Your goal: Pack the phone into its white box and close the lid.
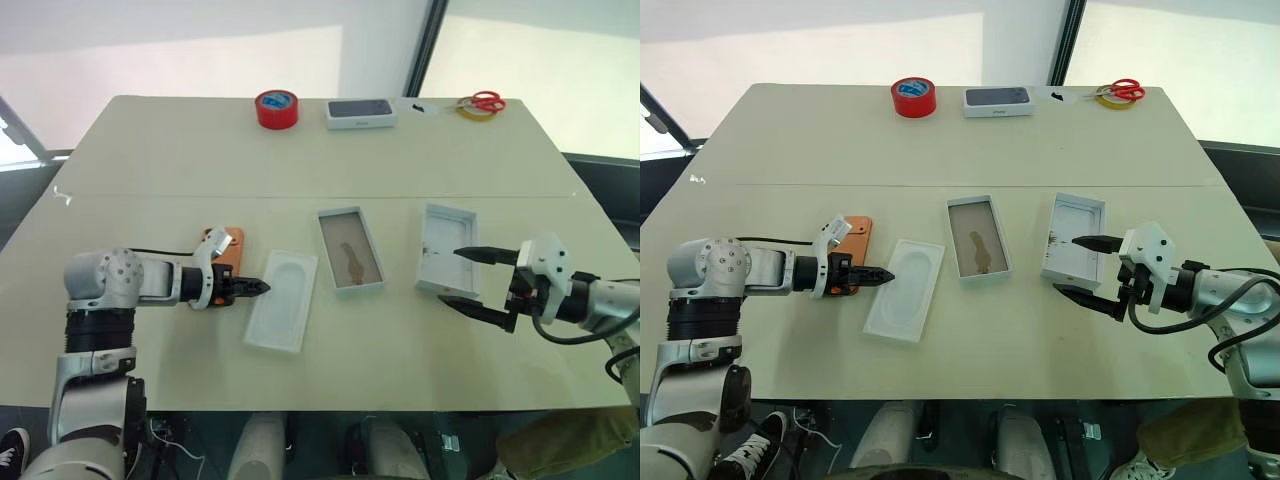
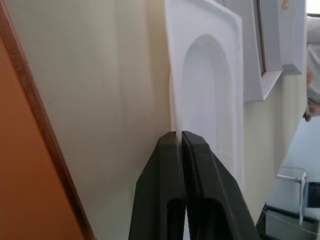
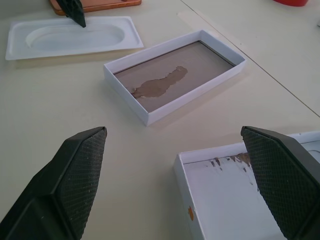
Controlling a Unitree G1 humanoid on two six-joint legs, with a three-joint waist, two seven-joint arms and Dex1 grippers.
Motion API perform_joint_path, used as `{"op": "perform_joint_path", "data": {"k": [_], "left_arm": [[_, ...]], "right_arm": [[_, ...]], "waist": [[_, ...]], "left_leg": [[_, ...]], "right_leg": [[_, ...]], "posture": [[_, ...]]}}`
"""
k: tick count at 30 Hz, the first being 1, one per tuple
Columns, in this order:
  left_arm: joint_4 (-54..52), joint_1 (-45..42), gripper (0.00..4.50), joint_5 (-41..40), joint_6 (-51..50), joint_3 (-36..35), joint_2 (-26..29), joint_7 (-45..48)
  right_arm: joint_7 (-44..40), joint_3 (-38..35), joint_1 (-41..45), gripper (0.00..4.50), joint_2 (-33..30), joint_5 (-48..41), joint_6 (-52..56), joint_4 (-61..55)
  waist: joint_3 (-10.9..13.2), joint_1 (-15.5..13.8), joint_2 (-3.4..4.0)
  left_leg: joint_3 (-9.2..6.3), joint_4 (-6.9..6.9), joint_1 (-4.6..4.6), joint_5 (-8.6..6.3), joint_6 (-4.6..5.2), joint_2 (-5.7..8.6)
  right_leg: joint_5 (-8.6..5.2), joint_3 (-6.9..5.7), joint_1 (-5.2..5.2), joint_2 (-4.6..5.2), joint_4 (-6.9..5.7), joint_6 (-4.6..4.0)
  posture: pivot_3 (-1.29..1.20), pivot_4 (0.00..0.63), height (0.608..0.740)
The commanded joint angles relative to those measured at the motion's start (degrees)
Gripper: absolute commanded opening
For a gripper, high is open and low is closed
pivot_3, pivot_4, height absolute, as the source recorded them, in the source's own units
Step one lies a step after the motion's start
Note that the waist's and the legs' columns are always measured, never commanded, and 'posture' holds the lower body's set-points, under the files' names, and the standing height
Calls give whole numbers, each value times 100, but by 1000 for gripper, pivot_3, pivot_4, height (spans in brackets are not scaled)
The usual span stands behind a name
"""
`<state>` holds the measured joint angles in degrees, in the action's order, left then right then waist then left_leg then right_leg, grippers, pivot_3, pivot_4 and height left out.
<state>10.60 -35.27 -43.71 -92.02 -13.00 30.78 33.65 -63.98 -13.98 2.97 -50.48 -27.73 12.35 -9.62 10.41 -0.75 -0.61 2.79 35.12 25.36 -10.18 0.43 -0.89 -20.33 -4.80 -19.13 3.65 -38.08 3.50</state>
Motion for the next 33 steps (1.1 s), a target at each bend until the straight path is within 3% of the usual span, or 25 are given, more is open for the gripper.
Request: {"op": "perform_joint_path", "data": {"k": [1,8,15,18,27,30,33], "left_arm": [[142,-162,58,-370,-48,-513,-44,-108],[302,-418,58,-489,-18,-1601,-439,-638],[-258,-247,58,-250,920,-1484,-867,-963],[-516,-118,58,-413,841,-1544,-877,-960],[-856,-59,58,-659,659,-2211,-1144,-1463],[-1019,-48,0,-704,603,-2310,-1269,-1643],[-1129,-84,0,-745,507,-2403,-1392,-1799]], "right_arm": [[-15,-21,44,4500,46,-60,-45,-223],[-40,1056,818,4500,368,407,-128,-167],[-445,2195,1921,4500,875,1057,-406,581],[-769,2602,2253,4500,934,1400,-635,1129],[-1106,3025,3032,4500,1519,1829,-1023,2471],[-1185,3113,3140,3667,1588,1971,-1028,2742],[-1265,3178,3174,2163,1617,2091,-1208,2881]], "waist": [[1,0,-1],[1,10,-2],[10,1,-22],[16,6,-32],[17,18,-33],[17,3,-34],[17,6,-34]], "left_leg": [[0,0,0,0,0,0],[0,1,-1,0,-1,0],[6,5,1,18,-29,3],[7,7,2,18,-30,3],[9,8,-1,19,-31,3],[9,8,0,19,-31,3],[9,11,0,19,-31,4]], "right_leg": [[0,0,0,0,0,0],[1,0,-3,-1,-4,2],[5,1,-1,-1,-3,10],[6,2,-1,-1,-2,12],[8,3,-1,-3,-5,14],[8,3,0,-3,-4,15],[10,3,3,-3,-4,18]], "posture": [[0,150,740],[0,150,740],[0,150,740],[0,150,740],[0,150,740],[0,150,740],[0,150,740]]}}
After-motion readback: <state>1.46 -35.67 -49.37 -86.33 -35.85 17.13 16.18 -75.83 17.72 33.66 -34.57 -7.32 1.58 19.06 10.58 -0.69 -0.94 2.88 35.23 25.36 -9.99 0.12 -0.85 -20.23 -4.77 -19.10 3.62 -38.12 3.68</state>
